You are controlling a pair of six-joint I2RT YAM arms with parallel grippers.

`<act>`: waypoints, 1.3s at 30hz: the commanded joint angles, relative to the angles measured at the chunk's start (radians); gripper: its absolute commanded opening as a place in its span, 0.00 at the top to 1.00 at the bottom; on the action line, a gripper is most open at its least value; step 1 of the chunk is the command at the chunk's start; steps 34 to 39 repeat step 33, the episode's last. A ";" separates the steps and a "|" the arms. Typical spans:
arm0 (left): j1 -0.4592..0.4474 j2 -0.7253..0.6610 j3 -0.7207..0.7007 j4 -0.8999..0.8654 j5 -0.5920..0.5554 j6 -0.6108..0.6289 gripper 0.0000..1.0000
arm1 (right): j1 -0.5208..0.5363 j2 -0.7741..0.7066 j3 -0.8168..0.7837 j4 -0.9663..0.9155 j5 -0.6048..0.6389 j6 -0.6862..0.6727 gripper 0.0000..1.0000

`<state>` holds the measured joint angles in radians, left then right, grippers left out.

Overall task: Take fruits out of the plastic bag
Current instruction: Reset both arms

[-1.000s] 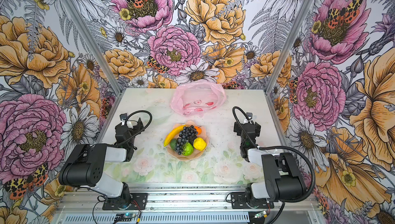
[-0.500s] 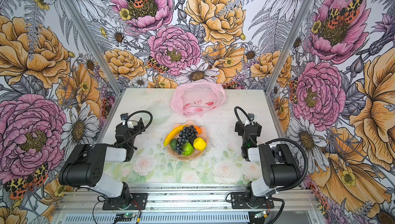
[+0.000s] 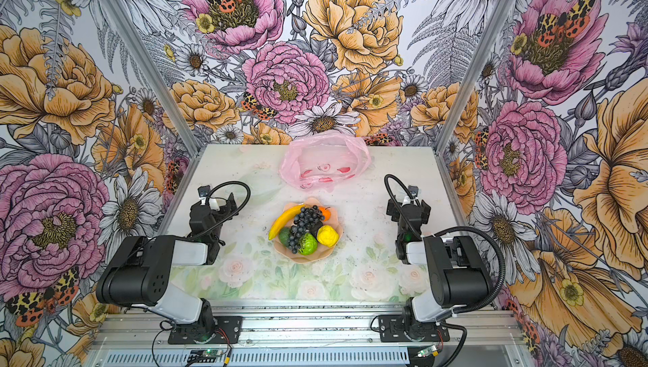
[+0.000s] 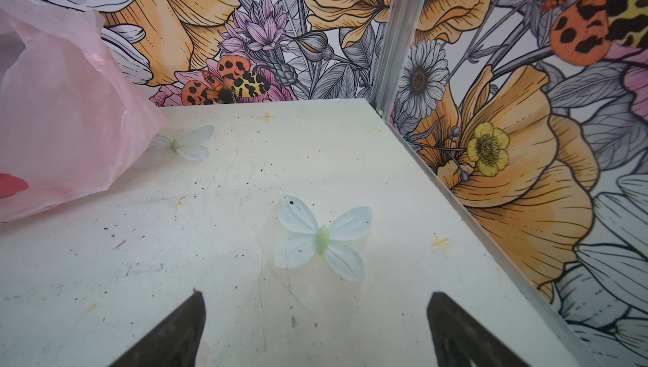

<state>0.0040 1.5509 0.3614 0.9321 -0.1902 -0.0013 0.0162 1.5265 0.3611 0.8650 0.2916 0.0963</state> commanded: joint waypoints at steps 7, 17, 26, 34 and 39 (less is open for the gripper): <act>-0.006 -0.002 0.007 0.022 0.006 -0.012 0.01 | 0.004 0.006 0.012 0.030 0.015 0.014 0.01; -0.005 -0.002 0.007 0.022 0.006 -0.013 0.01 | 0.004 0.006 0.013 0.030 0.016 0.013 0.00; -0.006 -0.002 0.008 0.022 0.005 -0.012 0.01 | -0.004 0.007 0.022 0.012 -0.004 0.017 0.00; -0.006 -0.002 0.007 0.022 0.006 -0.012 0.01 | -0.006 0.004 0.015 0.023 -0.009 0.019 0.00; -0.006 -0.002 0.007 0.022 0.006 -0.012 0.01 | -0.006 0.004 0.015 0.023 -0.009 0.019 0.00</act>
